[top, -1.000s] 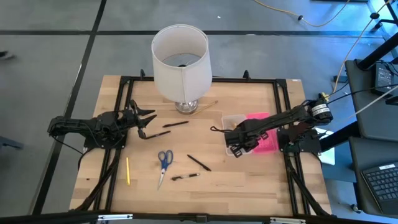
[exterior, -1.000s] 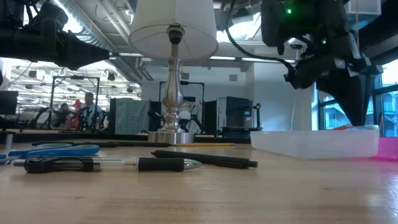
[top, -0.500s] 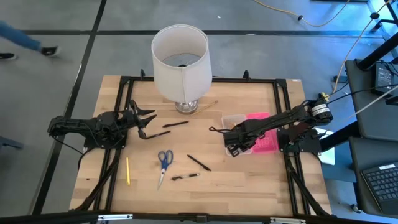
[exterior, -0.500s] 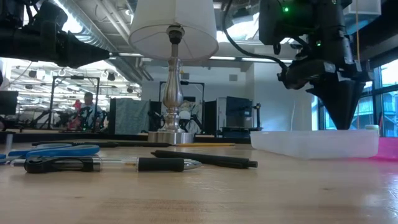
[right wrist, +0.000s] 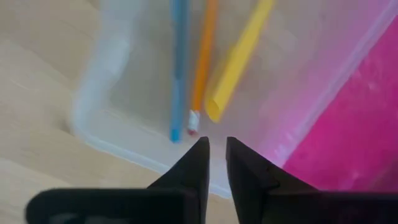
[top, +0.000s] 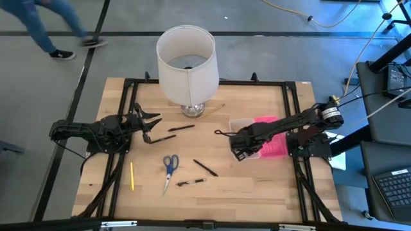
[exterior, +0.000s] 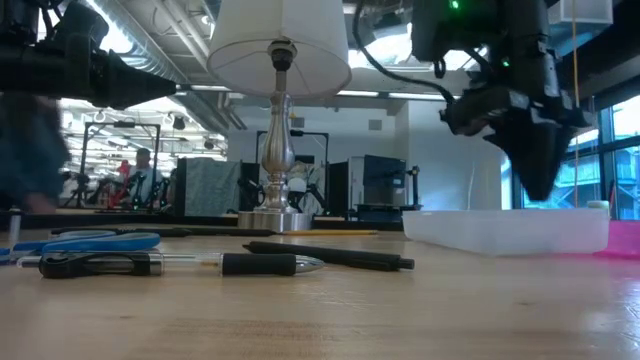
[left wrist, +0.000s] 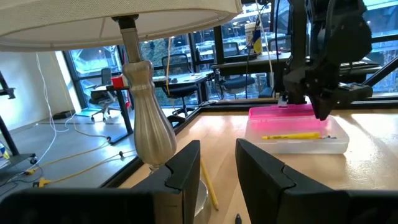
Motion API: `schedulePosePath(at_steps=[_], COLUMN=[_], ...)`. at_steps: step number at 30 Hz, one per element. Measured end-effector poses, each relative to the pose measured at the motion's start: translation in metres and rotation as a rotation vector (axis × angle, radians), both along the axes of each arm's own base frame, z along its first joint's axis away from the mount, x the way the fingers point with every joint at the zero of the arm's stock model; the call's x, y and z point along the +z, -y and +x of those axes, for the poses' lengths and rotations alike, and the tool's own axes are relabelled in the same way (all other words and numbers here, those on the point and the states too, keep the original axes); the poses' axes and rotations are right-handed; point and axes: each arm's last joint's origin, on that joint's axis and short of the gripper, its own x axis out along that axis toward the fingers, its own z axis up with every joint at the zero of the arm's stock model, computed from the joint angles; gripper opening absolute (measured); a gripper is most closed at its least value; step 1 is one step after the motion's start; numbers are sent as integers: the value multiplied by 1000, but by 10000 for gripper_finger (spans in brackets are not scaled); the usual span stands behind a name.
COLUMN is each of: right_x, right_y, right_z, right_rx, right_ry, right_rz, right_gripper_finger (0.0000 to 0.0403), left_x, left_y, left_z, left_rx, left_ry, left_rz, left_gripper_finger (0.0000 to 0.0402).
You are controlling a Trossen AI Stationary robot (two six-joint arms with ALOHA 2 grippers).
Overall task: Pick & place school supplies into a supply box
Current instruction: Put the bottom black pen into the supply box
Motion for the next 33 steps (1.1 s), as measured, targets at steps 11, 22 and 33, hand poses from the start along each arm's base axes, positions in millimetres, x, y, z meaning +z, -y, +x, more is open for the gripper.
schedulePosePath(at_steps=[11, 22, 33], right_x=[38, 14, 0], right_y=[-34, -77, -101], right_z=[49, 73, 99], right_rx=[282, 588, 704], right_ry=[526, 677, 610], right_rz=[-105, -130, -147], right_gripper_finger=[171, 170, 149], left_x=[0, 0, 0], left_y=[0, 0, 0], left_z=[0, 0, 0], left_rx=[0, 0, 0], left_ry=[0, 1, 0], left_rz=[0, -1, 0], left_gripper_finger=[98, 98, 98])
